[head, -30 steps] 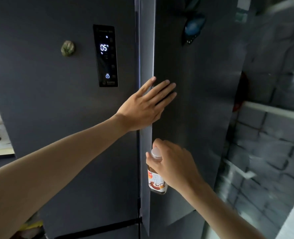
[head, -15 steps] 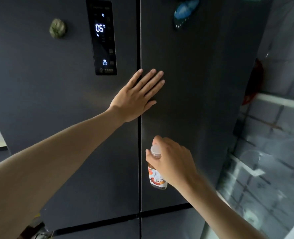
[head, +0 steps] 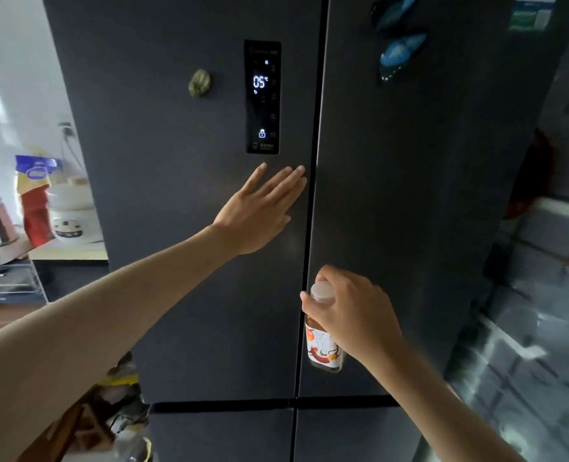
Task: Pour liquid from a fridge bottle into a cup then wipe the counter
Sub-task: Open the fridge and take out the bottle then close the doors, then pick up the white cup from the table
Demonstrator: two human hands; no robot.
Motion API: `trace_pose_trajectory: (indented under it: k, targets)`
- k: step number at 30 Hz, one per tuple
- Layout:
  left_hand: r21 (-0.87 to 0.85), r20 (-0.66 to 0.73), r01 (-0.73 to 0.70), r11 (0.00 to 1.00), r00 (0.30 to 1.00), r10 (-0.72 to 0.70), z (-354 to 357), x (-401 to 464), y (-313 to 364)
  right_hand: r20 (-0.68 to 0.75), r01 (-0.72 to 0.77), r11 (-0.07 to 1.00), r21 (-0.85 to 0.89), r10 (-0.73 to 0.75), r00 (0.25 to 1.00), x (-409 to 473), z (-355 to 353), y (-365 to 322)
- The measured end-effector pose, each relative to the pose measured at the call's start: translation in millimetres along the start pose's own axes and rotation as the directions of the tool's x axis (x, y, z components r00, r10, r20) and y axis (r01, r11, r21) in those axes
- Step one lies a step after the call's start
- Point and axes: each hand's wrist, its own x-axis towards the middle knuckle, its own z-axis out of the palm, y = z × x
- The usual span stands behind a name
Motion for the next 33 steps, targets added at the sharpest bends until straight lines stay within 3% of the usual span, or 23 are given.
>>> trace_pose_trajectory:
  k: [2, 5, 7, 9, 11, 17, 23, 29, 33]
  targets:
    - [-0.302, 0.106, 0.061, 0.951, 0.994, -0.030, -9, -42, 11, 0.009, 0.019, 0.998, 0.062, -0.019, 1.000, -2, 3, -11]
    - [-0.670, 0.316, 0.312, 0.673, 0.941, -0.121, -25, -108, 33, -0.008, 0.067, 0.988, 0.138, -0.066, 0.998, -2, 8, -30]
    - [-0.801, 0.405, 0.420, 0.427, 0.905, -0.129, -38, -152, 42, -0.021, 0.108, 0.979, 0.174, -0.106, 0.994, -1, 15, -50]
    - [-0.874, 0.428, 0.441, 0.202, 0.897, -0.107, -55, -187, 48, -0.010, 0.141, 0.961, 0.237, -0.143, 0.990, -2, 22, -72]
    - [-0.884, 0.446, 0.461, 0.081, 0.882, -0.155, -70, -221, 50, 0.026, 0.177, 0.924, 0.339, -0.197, 0.980, -7, 33, -103]
    - [-0.797, 0.576, 0.591, -0.123, 0.685, -0.446, -114, -321, 27, 0.123, 0.262, 0.753, 0.604, -0.412, 0.903, -46, 72, -227]
    - [-0.722, 0.596, 0.676, -0.149, 0.498, -0.630, -163, -445, 3, 0.200, 0.251, 0.580, 0.775, -0.601, 0.773, -101, 101, -340]
    - [-0.617, 0.567, 0.765, -0.186, 0.267, -0.779, -209, -555, -17, 0.331, 0.028, 0.411, 0.911, -0.771, 0.544, -140, 121, -429]
    - [-0.542, 0.530, 0.799, -0.260, 0.085, -0.844, -216, -607, -31, 0.367, -0.033, 0.407, 0.913, -0.783, 0.502, -141, 155, -467]
